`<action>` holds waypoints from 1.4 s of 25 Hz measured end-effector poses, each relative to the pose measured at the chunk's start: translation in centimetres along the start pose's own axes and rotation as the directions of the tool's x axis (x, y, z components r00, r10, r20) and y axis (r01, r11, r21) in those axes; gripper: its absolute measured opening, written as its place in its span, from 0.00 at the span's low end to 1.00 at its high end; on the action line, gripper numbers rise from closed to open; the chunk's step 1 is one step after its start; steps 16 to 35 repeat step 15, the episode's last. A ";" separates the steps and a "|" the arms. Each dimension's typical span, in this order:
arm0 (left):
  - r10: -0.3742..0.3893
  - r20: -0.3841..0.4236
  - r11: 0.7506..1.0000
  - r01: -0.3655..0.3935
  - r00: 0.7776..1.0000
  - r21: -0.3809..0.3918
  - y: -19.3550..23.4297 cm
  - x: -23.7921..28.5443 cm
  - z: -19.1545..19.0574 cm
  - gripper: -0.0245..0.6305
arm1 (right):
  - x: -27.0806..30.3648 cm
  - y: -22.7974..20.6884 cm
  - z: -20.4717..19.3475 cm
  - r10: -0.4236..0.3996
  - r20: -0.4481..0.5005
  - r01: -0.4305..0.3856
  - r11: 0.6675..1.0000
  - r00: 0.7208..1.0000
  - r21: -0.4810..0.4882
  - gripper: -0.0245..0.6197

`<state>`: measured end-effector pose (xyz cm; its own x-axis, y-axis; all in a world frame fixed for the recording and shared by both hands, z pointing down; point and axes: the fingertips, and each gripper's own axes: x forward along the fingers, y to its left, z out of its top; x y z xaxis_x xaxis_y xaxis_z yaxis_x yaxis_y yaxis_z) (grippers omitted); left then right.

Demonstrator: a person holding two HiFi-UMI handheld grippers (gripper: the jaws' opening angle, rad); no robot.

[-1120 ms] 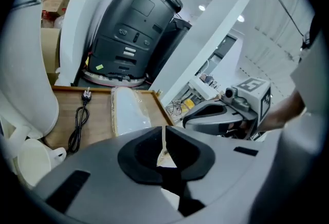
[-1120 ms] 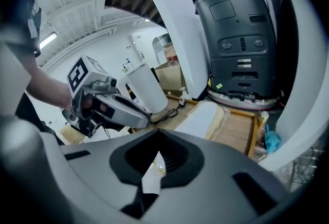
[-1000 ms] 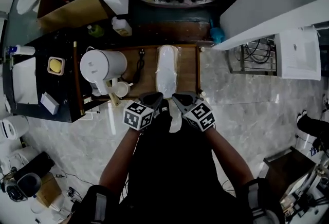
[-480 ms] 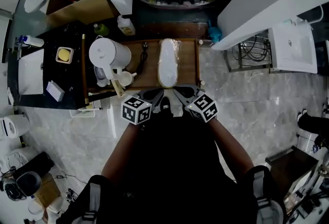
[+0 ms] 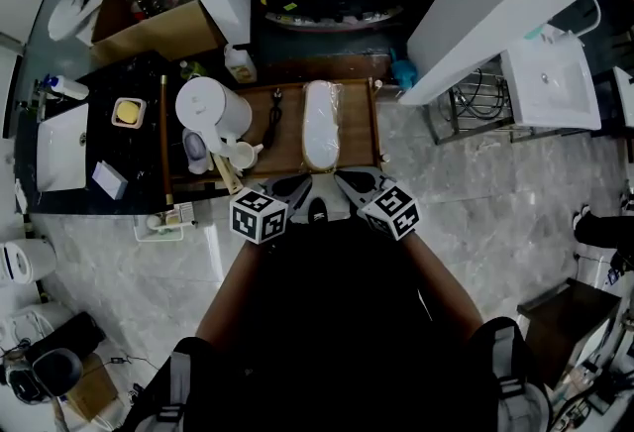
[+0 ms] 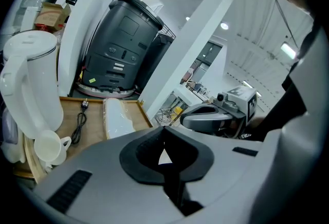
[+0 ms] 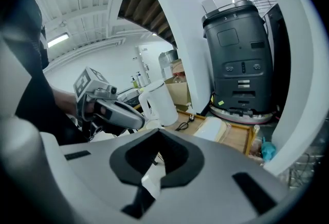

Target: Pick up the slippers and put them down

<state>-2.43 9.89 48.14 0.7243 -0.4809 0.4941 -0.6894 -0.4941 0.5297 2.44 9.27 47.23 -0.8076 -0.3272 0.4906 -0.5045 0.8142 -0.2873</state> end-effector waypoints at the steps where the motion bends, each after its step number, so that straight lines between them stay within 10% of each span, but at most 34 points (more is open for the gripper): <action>1: -0.001 0.002 1.000 0.001 1.000 0.000 -0.1 -0.1 -0.1 0.06 | -0.1 0.1 -0.1 -0.001 0.001 0.001 1.000 1.000 -0.001 0.05; 35: -0.031 0.017 0.999 0.031 0.999 0.007 -1.0 -1.6 -0.5 0.06 | -0.2 1.2 -0.2 -0.019 0.002 0.019 1.000 1.000 -0.011 0.05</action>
